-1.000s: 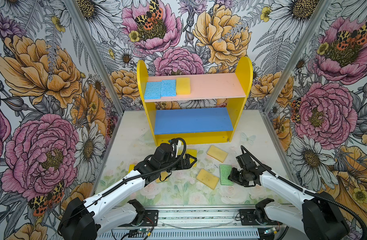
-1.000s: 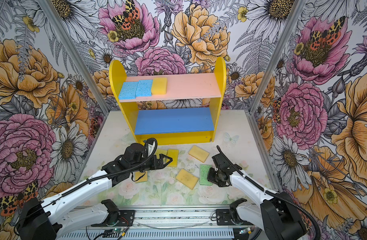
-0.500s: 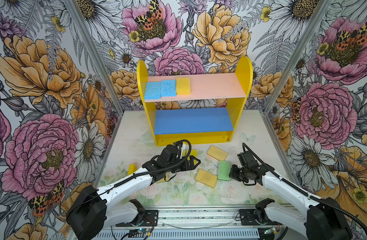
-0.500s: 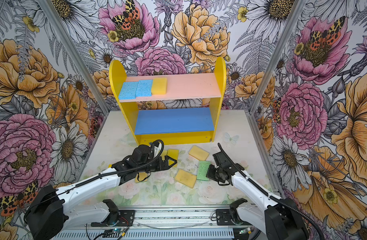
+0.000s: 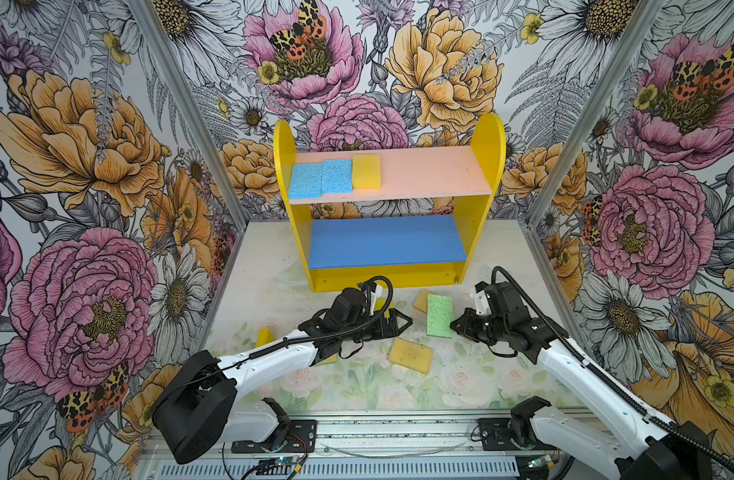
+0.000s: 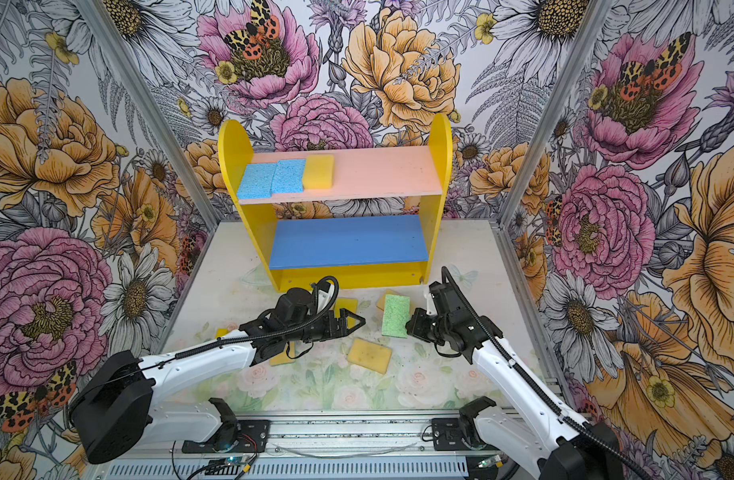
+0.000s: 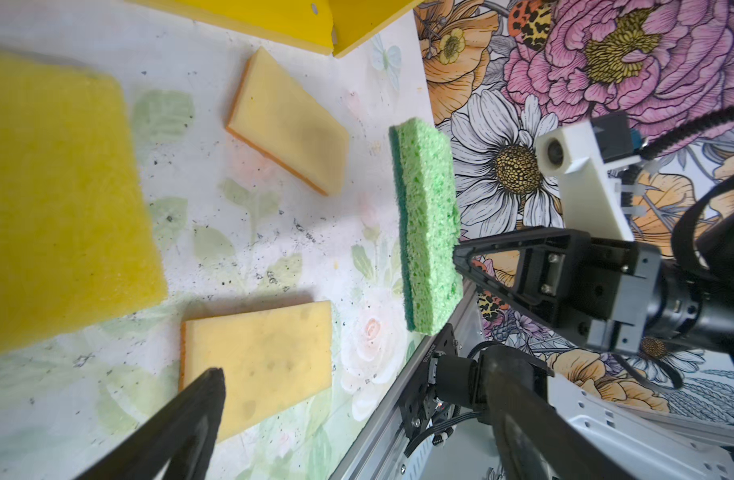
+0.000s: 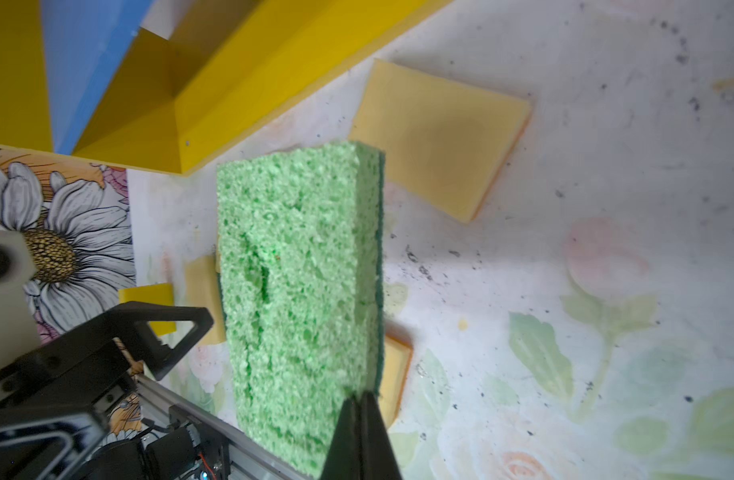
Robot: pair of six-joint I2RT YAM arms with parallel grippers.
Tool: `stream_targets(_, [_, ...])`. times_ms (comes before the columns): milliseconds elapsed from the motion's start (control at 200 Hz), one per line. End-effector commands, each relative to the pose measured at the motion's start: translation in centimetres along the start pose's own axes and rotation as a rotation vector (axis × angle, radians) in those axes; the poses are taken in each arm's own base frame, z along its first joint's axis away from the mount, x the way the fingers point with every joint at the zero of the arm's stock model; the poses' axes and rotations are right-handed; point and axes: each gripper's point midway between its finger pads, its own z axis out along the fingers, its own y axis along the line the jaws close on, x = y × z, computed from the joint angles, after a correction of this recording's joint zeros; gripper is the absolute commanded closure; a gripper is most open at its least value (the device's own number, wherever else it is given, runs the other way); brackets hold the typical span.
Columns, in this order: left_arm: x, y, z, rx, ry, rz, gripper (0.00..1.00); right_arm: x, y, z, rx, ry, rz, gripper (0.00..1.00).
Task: Place and organize the cleaning sponges onto the shelf
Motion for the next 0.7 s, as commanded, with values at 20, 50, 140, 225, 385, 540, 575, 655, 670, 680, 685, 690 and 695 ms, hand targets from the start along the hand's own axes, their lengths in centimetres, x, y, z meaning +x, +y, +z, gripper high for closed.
stream_targets(20, [-3.6,-5.2,-2.4,0.186,-0.105,0.024,0.01,-1.2,5.1,-1.3,-0.129,0.013,-0.086,1.00])
stream_targets(50, [-4.1,-5.8,-2.9,0.203,-0.117,0.032,0.01,-1.1,6.0,-1.3,-0.147,0.026,-0.111,1.00])
stream_targets(140, [-4.8,-7.1,-3.9,0.243,-0.134,0.046,0.01,-0.6,8.3,-1.0,-0.181,0.059,-0.180,1.00])
stream_targets(225, [-5.3,-7.7,-5.0,0.271,-0.156,0.047,0.01,-0.8,9.6,-0.7,-0.183,0.060,-0.215,1.00])
stream_targets(385, [-5.6,-7.3,-6.2,0.269,-0.184,0.038,0.14,-0.9,11.2,-0.5,-0.195,0.063,-0.250,1.00])
stream_targets(540, [-5.4,-6.7,-5.8,0.257,-0.164,0.029,0.33,-0.1,13.1,-0.2,-0.226,0.095,-0.296,1.00])
stream_targets(575, [-5.3,-6.6,-5.5,0.255,-0.153,0.028,0.35,0.0,13.4,-0.2,-0.227,0.098,-0.304,1.00])
stream_targets(655, [-5.2,-6.6,-5.1,0.256,-0.135,0.036,0.44,0.3,13.8,-0.1,-0.227,0.101,-0.317,1.00])
stream_targets(670, [-5.2,-6.6,-5.1,0.258,-0.132,0.039,0.46,0.3,13.8,0.0,-0.225,0.101,-0.318,1.00])
stream_targets(680, [-5.2,-6.7,-5.1,0.258,-0.130,0.040,0.48,0.3,13.9,0.0,-0.226,0.099,-0.321,1.00])
stream_targets(685, [-5.2,-6.7,-5.1,0.257,-0.129,0.040,0.49,0.3,13.9,-0.1,-0.226,0.098,-0.322,1.00])
stream_targets(690, [-5.2,-6.7,-5.1,0.257,-0.127,0.041,0.50,0.3,13.9,-0.1,-0.225,0.097,-0.322,1.00])
stream_targets(695, [-5.2,-6.6,-5.1,0.256,-0.127,0.041,0.51,0.3,13.9,0.0,-0.224,0.097,-0.323,1.00])
